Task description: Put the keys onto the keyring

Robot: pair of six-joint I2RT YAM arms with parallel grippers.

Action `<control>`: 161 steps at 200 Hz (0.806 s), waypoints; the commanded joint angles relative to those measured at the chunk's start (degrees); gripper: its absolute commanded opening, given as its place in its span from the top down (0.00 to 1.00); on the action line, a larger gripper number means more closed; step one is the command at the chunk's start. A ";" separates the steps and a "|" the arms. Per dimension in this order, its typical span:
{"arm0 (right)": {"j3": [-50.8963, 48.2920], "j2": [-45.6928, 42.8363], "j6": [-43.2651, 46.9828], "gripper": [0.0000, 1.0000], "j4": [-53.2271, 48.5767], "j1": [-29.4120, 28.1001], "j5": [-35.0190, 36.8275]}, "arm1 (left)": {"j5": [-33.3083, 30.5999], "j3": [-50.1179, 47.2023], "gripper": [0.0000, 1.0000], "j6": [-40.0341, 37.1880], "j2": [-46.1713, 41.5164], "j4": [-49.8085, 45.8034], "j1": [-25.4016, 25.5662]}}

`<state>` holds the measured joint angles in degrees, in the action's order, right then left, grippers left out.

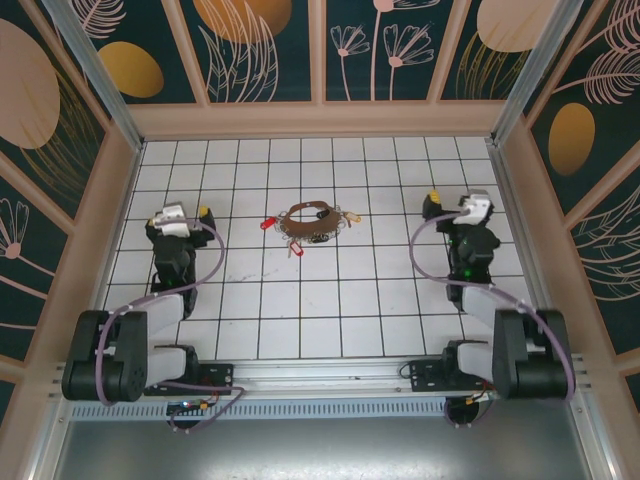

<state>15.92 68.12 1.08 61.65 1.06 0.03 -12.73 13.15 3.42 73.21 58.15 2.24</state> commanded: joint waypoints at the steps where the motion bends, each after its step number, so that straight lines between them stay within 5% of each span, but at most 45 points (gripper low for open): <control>1: -5.72 -0.33 -1.33 0.01 -2.25 4.73 -5.00 | 1.65 -0.53 0.01 1.20 4.66 8.05 -0.50; 26: -9.90 6.89 -3.72 0.01 11.86 3.91 -4.83 | 0.73 0.78 0.01 1.64 13.86 14.23 -0.83; 56: -6.45 20.94 -3.62 0.01 19.15 2.48 -1.67 | 0.34 0.45 0.01 1.76 14.38 15.20 -0.92; 82: -4.54 19.83 -2.97 0.01 12.98 0.57 2.84 | 0.73 0.73 0.01 1.61 14.60 14.86 -0.93; 161: -2.46 20.08 -2.00 0.01 9.51 0.57 1.11 | 0.79 0.02 0.01 1.52 14.07 15.79 -0.92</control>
<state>11.90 88.55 -1.43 71.44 1.72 1.91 -12.49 13.17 4.16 87.50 70.57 1.69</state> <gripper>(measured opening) 0.989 0.988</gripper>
